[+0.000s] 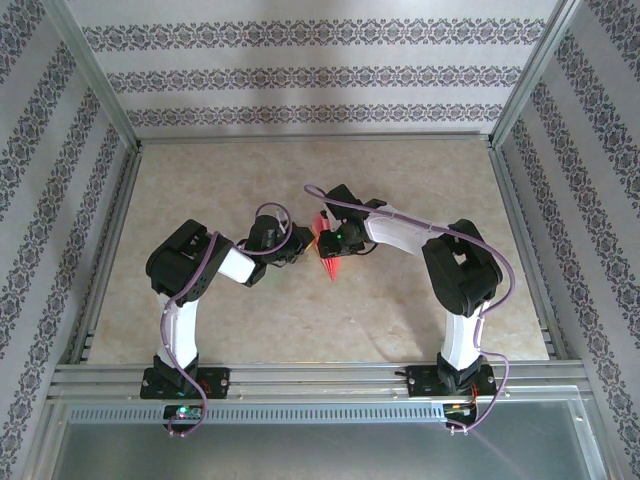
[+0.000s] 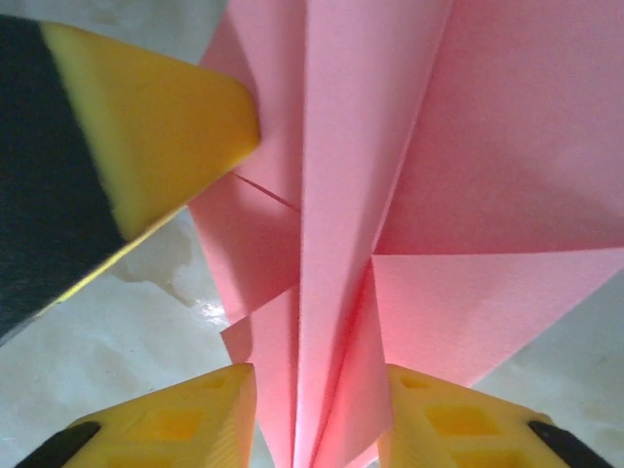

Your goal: Fold a paper plane with a square sheet of paper (fold left side to right side)

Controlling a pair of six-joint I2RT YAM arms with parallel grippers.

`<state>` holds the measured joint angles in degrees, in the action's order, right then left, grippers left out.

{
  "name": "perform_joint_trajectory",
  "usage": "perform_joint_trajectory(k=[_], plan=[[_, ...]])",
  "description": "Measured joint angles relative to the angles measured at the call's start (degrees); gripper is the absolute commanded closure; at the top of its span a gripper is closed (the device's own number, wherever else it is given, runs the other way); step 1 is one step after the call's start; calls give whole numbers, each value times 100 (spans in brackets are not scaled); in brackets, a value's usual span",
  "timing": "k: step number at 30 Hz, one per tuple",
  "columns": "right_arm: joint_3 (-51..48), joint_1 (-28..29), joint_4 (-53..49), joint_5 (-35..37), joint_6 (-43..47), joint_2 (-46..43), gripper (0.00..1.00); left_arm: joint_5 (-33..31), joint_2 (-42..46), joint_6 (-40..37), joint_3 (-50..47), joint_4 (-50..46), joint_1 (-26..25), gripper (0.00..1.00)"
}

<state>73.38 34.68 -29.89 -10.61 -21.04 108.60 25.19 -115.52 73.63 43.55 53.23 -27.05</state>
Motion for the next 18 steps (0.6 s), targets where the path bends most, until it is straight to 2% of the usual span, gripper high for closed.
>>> perform_joint_trajectory(k=[4,10,18], plan=[[0,0,-76,90,9,0,65,0,0,20,0,0,0,100],[0,0,11,-24,-15,0,52,0,0,22,0,0,0,100],[0,-2,153,-101,-63,44,51,2,0,31,-2,2,0,100]])
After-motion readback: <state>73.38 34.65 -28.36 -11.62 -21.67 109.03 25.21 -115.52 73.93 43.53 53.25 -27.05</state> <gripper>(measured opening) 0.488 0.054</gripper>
